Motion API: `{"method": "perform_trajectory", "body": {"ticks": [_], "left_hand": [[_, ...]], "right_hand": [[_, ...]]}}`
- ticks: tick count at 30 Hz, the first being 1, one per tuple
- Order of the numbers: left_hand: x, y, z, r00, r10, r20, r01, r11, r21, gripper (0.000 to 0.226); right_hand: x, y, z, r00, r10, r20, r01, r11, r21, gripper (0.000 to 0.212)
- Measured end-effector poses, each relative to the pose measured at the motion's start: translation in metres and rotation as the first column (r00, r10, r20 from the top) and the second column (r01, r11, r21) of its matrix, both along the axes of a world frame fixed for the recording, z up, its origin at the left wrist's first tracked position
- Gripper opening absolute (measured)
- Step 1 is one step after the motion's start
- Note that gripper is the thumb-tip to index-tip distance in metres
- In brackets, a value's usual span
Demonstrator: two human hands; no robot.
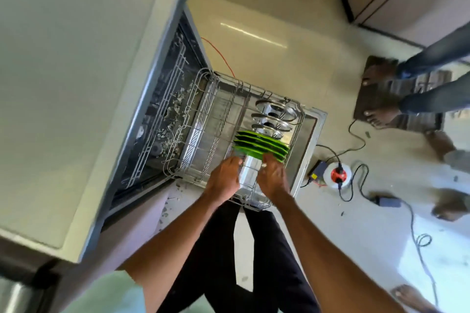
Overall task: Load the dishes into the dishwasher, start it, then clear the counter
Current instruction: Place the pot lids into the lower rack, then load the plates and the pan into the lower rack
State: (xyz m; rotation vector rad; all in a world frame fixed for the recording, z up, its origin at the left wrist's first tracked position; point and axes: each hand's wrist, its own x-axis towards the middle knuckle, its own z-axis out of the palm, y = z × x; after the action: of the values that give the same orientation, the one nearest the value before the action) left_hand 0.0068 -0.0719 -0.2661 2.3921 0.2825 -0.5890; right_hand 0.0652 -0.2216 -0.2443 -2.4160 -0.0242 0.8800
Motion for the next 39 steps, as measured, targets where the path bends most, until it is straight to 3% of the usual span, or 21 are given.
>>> {"method": "perform_trajectory", "body": {"ticks": [5,9,14,17,20,24,28,33,39], "left_hand": [[-0.054,0.000,0.059,0.988,0.151,-0.028,-0.148,0.986,0.079,0.041],[-0.108,-0.016,0.111,0.954,0.290,-0.073,-0.277,0.950,0.142,0.036],[-0.196,-0.046,0.170,0.851,0.524,-0.021,-0.524,0.851,0.034,0.034],[-0.244,-0.066,0.208,0.777,0.628,0.048,-0.629,0.777,0.020,0.063],[-0.300,-0.071,0.237,0.658,0.746,0.103,-0.751,0.661,0.014,0.054],[-0.379,-0.062,0.267,0.405,0.898,0.171,-0.911,0.413,-0.012,0.037],[-0.449,-0.050,0.290,0.177,0.934,0.309,-0.974,0.212,-0.082,0.027],[-0.536,-0.037,0.311,0.036,0.934,0.356,-0.993,0.075,-0.094,0.030],[-0.640,-0.013,0.319,-0.051,0.917,0.395,-0.998,-0.033,-0.052,0.026]], "right_hand": [[-0.032,0.006,0.048,0.996,0.047,-0.078,-0.045,0.999,0.020,0.041],[-0.066,0.000,0.076,0.992,0.124,0.003,-0.123,0.989,0.087,0.033],[-0.108,-0.005,0.134,0.939,0.342,-0.016,-0.341,0.938,0.064,0.024],[-0.141,-0.001,0.175,0.864,0.503,0.033,-0.504,0.863,0.041,0.019],[-0.177,0.019,0.211,0.778,0.622,0.095,-0.628,0.776,0.061,0.019],[-0.234,0.064,0.247,0.665,0.732,0.149,-0.747,0.649,0.144,0.016],[-0.297,0.111,0.279,0.584,0.780,0.226,-0.807,0.529,0.261,0.019],[-0.385,0.151,0.307,0.469,0.832,0.297,-0.862,0.358,0.359,0.016],[-0.494,0.190,0.318,0.439,0.838,0.324,-0.847,0.265,0.461,0.015]]}}
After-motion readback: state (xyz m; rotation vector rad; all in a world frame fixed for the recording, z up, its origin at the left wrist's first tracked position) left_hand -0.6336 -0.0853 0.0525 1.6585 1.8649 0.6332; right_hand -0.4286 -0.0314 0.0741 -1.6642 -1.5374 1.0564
